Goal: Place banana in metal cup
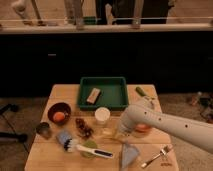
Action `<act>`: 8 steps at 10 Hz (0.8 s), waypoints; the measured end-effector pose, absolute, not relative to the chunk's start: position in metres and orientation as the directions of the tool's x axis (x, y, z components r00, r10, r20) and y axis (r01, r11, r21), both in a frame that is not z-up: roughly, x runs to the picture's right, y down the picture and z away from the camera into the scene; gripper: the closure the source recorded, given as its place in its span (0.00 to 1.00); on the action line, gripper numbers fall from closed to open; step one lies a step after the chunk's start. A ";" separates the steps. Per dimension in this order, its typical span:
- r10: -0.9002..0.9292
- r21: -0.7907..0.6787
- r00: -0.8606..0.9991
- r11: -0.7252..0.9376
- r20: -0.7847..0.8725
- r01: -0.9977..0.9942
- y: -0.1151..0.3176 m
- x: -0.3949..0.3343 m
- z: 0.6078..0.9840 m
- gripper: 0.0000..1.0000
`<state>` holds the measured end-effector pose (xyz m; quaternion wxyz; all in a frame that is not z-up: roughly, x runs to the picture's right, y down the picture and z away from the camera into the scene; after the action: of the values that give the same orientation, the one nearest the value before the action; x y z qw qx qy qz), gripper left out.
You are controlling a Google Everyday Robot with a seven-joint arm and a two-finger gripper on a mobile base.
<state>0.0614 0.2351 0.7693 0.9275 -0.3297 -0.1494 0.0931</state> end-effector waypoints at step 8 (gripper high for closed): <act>0.085 -0.498 0.892 0.851 0.445 0.167 0.192 -0.021 0.692 1.00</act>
<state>-0.0206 0.1921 0.6922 0.9337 -0.2720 -0.2317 -0.0218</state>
